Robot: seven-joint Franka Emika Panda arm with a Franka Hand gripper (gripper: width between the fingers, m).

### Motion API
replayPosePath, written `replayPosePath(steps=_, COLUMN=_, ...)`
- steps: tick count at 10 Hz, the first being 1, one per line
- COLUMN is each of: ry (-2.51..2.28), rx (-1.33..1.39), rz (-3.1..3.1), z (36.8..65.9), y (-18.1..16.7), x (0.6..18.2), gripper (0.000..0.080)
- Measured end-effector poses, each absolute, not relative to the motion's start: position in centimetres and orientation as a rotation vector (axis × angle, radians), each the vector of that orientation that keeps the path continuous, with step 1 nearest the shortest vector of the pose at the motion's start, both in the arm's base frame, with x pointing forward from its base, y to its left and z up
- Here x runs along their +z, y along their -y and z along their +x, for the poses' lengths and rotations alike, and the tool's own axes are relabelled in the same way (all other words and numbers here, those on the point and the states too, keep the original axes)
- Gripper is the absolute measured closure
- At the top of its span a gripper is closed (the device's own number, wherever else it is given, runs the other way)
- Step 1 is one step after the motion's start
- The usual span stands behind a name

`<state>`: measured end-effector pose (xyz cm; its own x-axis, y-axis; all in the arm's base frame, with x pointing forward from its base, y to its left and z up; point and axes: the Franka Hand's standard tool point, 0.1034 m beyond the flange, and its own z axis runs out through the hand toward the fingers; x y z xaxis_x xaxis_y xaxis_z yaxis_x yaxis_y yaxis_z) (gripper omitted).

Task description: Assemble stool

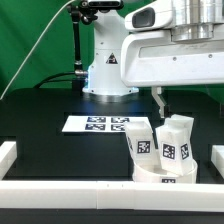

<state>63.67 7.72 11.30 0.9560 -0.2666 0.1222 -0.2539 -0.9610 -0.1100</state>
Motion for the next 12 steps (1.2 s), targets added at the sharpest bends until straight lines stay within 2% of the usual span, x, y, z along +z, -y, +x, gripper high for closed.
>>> replayPosePath(steps=4, ry=-0.141, rx=-0.218, rz=-3.061, z=63.7, y=-7.3, x=11.2, gripper=0.0151)
replayPosePath(steps=12, ry=0.821, rx=-0.220, rz=-3.036, z=63.0, y=-6.4, x=9.8, gripper=0.0151)
